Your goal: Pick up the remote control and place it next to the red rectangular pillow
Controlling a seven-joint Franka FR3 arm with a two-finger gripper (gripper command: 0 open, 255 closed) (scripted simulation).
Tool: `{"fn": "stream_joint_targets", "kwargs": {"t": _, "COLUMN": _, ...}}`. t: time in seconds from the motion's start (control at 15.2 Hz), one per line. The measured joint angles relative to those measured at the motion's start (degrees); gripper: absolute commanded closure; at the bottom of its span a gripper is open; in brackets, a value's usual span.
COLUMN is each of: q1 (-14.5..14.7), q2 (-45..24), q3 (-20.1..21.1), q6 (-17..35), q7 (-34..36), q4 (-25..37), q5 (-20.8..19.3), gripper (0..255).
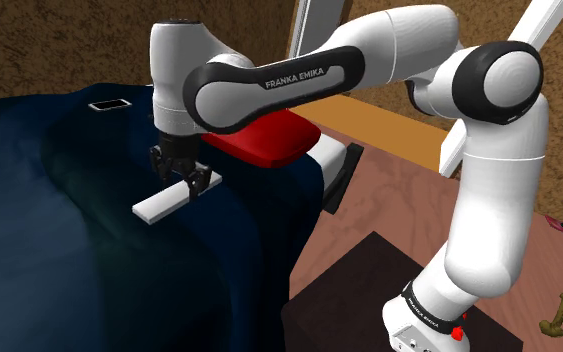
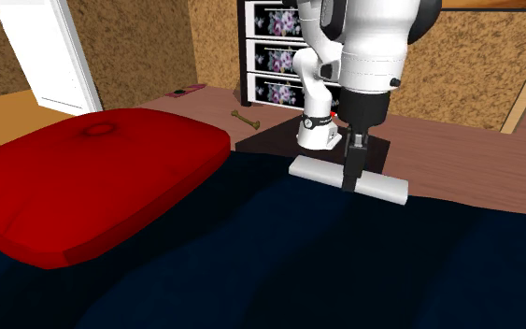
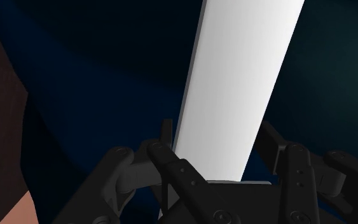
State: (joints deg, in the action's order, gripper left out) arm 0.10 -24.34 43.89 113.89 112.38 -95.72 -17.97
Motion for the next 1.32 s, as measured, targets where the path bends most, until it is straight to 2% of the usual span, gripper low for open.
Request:
{"fn": "stream_joint_targets", "kwargs": {"t": 0.66, "q1": -0.2, "q2": 2.2, "q3": 1.1, "q6": -6.8, "q7": -1.3, "q4": 5.3, "q5": 2.0, "gripper": 255}}
{"fn": "stream_joint_targets", "kwargs": {"t": 1.32, "q1": 1.0, "q2": 2.2, "q3": 1.4, "q6": -14.2, "q7": -1.9, "q4": 12.9, "q5": 2.3, "gripper": 255}}
